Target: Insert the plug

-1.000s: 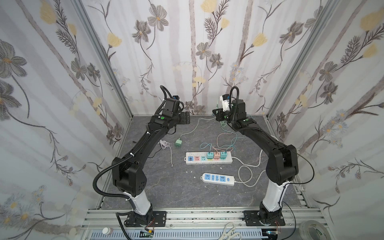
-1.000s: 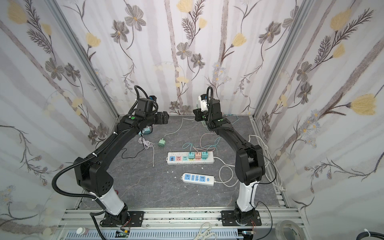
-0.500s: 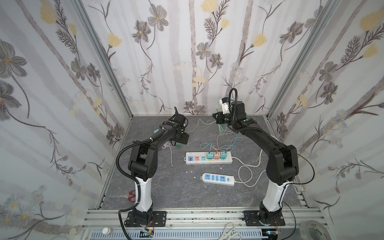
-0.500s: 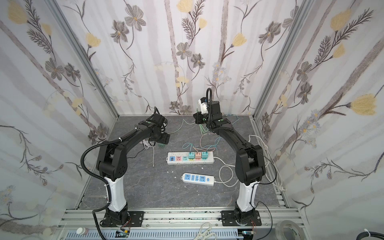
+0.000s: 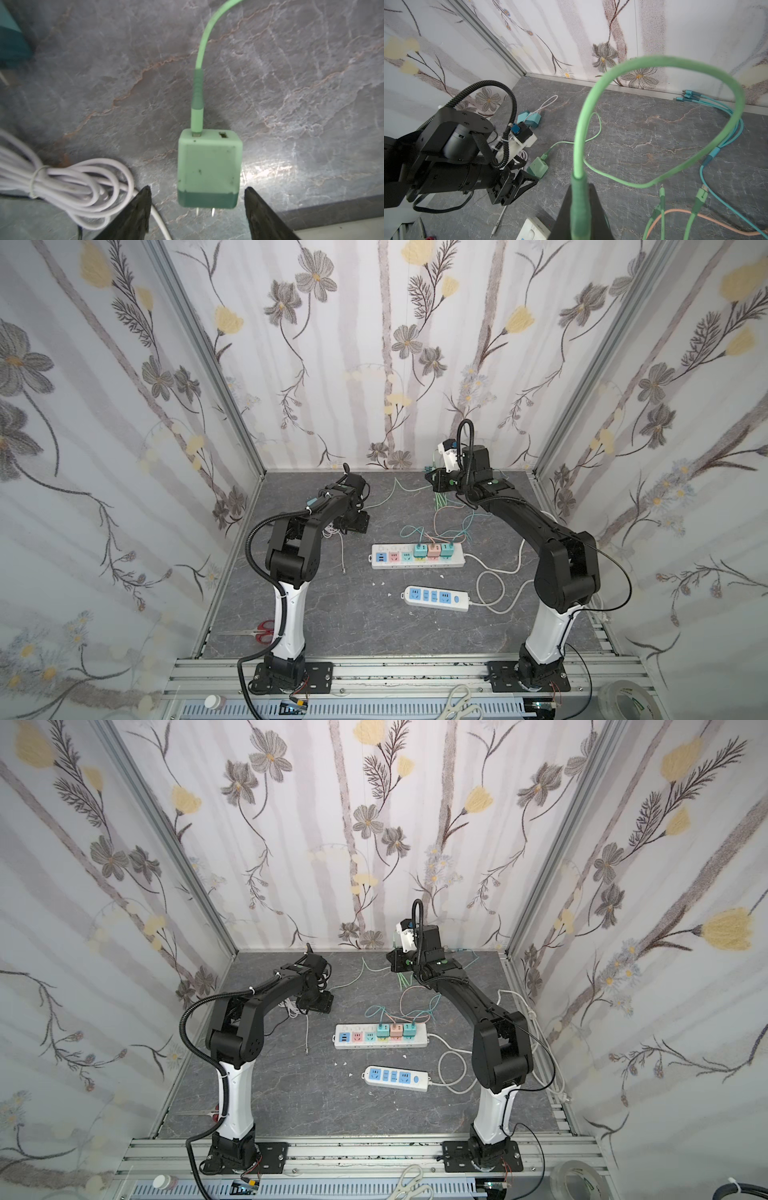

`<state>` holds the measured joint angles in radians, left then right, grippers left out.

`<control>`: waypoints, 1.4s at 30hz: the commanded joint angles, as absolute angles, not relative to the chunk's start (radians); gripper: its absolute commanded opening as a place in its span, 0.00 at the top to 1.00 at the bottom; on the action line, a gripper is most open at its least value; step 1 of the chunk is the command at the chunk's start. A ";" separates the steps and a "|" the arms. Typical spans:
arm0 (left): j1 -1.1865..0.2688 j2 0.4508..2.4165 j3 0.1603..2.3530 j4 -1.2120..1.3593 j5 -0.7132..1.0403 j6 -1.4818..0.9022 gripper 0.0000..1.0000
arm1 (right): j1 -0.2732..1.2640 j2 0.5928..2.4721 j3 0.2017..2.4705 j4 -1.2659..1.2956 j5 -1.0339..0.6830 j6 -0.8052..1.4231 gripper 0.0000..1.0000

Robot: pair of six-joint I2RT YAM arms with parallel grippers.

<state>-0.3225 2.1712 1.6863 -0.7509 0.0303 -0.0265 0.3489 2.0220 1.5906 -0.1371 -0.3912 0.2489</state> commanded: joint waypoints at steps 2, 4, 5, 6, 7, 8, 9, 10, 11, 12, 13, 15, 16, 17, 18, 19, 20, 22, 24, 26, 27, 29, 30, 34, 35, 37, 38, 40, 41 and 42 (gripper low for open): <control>-0.312 2.208 1.707 -0.745 0.043 -0.031 0.34 | 0.351 2.007 1.581 -0.116 -0.403 0.245 1.00; -0.312 2.221 1.707 -0.735 0.051 -0.029 0.39 | 0.351 2.006 1.578 -0.118 -0.405 0.244 1.00; -0.312 2.225 1.707 -0.735 0.055 -0.028 0.42 | 0.350 2.006 1.578 -0.121 -0.405 0.243 1.00; -0.311 2.226 1.706 -0.739 0.054 -0.031 0.47 | 0.350 2.005 1.578 -0.122 -0.406 0.242 1.00; -0.312 2.221 1.700 -0.740 0.049 -0.032 0.55 | 0.350 2.003 1.578 -0.124 -0.409 0.241 1.00; -0.312 2.206 1.685 -0.733 0.041 -0.035 0.62 | 0.350 2.002 1.577 -0.124 -0.413 0.237 1.00; -0.312 2.177 1.660 -0.717 0.031 -0.038 0.69 | 0.351 2.002 1.579 -0.124 -0.418 0.231 1.00; -0.311 2.138 1.628 -0.700 0.025 -0.043 0.76 | 0.351 2.003 1.584 -0.127 -0.426 0.225 1.00; -0.312 2.097 1.600 -0.690 0.024 -0.048 0.82 | 0.350 2.009 1.594 -0.132 -0.428 0.223 1.00; -0.312 2.046 1.573 -0.688 0.022 -0.060 0.89 | 0.350 2.020 1.607 -0.139 -0.429 0.222 1.00; -0.314 1.991 1.550 -0.691 0.017 -0.082 0.93 | 0.348 2.036 1.622 -0.143 -0.428 0.226 1.00; -0.328 1.884 1.504 -0.692 -0.002 -0.124 0.99 | 0.348 2.078 1.673 -0.151 -0.426 0.246 1.00; -0.337 1.828 1.476 -0.679 -0.022 -0.145 1.00 | 0.348 2.108 1.711 -0.154 -0.430 0.261 1.00; -0.342 1.781 1.461 -0.667 -0.042 -0.166 1.00 | 0.346 2.137 1.748 -0.155 -0.437 0.274 1.00; -0.343 1.736 1.419 -0.651 -0.054 -0.191 1.00 | 0.346 2.173 1.792 -0.153 -0.447 0.289 1.00; -0.342 1.699 1.403 -0.643 -0.067 -0.212 1.00 | 0.347 2.210 1.846 -0.143 -0.465 0.307 1.00; -0.342 1.678 1.397 -0.641 -0.078 -0.226 1.00 | 0.347 2.238 1.883 -0.135 -0.480 0.321 1.00; -0.343 1.656 1.403 -0.656 -0.124 -0.243 1.00 | 0.348 2.319 1.993 -0.112 -0.502 0.362 0.98; -0.338 1.645 1.410 -0.658 -0.199 -0.262 1.00 | 0.347 2.384 2.079 -0.103 -0.497 0.403 0.84; -0.314 1.631 1.417 -0.646 -0.230 -0.285 1.00 | 0.346 2.413 2.128 -0.129 -0.480 0.413 0.57; -0.300 1.625 1.421 -0.641 -0.226 -0.294 1.00 | 0.346 2.411 2.131 -0.146 -0.464 0.406 0.43; -0.290 1.619 1.430 -0.630 -0.225 -0.295 1.00 | 0.344 2.396 2.126 -0.230 -0.419 0.352 0.21; -0.289 1.622 1.435 -0.629 -0.225 -0.292 1.00 | 0.341 2.391 2.124 -0.275 -0.406 0.321 0.09; -0.290 1.669 1.447 -0.650 -0.176 -0.290 1.00 | 0.305 2.339 2.049 -0.437 -0.351 0.260 0.01; -0.292 1.678 1.447 -0.654 -0.163 -0.291 1.00 | 0.296 2.309 2.000 -0.447 -0.328 0.252 0.01; -0.298 1.690 1.447 -0.655 -0.147 -0.295 1.00 | 0.285 2.252 1.917 -0.462 -0.258 0.244 0.01; -0.303 1.691 1.447 -0.654 -0.138 -0.292 1.00 | 0.279 2.222 1.880 -0.472 -0.228 0.241 0.01; -0.316 1.693 1.446 -0.650 -0.120 -0.284 1.00 | 0.267 2.170 1.815 -0.472 -0.205 0.241 0.01; -0.322 1.693 1.447 -0.650 -0.111 -0.277 1.00 | 0.263 2.142 1.782 -0.467 -0.206 0.242 0.01; -0.329 1.694 1.446 -0.652 -0.105 -0.271 1.00 | 0.262 2.121 1.758 -0.461 -0.200 0.247 0.01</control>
<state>-0.3172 1.6905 1.4406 -0.6601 -0.1333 -0.2806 0.2665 2.1696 1.8011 -0.4614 -0.2539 0.2592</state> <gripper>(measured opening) 0.399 0.993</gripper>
